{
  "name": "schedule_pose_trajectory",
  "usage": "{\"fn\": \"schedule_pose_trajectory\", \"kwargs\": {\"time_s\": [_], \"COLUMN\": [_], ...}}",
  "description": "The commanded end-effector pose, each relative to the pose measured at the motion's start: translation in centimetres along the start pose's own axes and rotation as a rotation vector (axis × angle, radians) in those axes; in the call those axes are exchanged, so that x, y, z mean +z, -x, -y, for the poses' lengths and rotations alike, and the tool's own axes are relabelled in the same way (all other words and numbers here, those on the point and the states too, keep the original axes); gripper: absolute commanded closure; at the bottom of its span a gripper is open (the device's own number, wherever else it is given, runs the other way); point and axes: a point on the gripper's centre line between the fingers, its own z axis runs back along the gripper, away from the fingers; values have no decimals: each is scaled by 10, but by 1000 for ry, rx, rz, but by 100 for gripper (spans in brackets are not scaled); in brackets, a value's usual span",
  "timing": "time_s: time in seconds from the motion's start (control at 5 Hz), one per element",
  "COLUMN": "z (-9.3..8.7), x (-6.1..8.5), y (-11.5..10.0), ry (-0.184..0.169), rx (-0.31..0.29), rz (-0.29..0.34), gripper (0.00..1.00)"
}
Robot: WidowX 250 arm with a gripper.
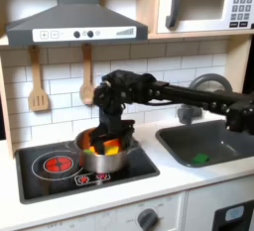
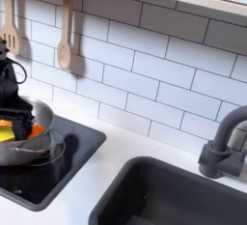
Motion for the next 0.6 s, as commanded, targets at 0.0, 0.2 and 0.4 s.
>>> {"fn": "schedule_pose_trajectory", "kwargs": {"time_s": [0.0,0.2,0.4], "z": [32,31,24], "x": [-3,-2,7], "y": [1,-2,-9], "ry": [49,32,21], "rx": [-35,-17,5], "rz": [-4,4,51], "gripper": [0,0,0]}}
